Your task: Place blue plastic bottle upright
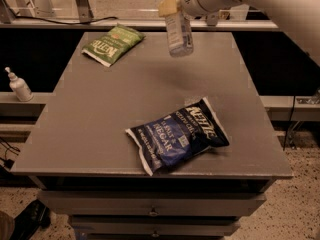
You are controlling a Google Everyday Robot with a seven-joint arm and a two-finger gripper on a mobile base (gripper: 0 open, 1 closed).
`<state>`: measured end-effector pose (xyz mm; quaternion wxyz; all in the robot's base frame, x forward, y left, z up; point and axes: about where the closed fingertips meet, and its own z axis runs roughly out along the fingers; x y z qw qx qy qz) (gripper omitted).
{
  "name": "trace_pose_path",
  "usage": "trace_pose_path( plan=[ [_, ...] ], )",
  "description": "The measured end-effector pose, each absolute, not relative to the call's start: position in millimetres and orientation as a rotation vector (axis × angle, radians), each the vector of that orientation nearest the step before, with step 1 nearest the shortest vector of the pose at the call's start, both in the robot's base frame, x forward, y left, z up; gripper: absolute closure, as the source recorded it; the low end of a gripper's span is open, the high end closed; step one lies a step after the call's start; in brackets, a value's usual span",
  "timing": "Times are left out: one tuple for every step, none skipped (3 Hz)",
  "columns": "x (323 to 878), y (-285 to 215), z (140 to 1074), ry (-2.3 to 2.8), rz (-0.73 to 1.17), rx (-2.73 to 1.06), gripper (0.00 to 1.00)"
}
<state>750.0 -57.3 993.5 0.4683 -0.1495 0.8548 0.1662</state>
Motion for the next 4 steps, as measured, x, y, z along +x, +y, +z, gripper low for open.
trace_pose_path(
  plan=[
    [750.3,-58.1,993.4,2.097,0.406,-0.366,1.00],
    [750.0,-57.3,995.5,2.074,0.411,-0.375,1.00],
    [751.2,-57.8,996.4,2.022,0.419,-0.412,1.00],
    [755.3,-53.0,999.3,1.930,0.444,-0.481,1.00]
  ],
)
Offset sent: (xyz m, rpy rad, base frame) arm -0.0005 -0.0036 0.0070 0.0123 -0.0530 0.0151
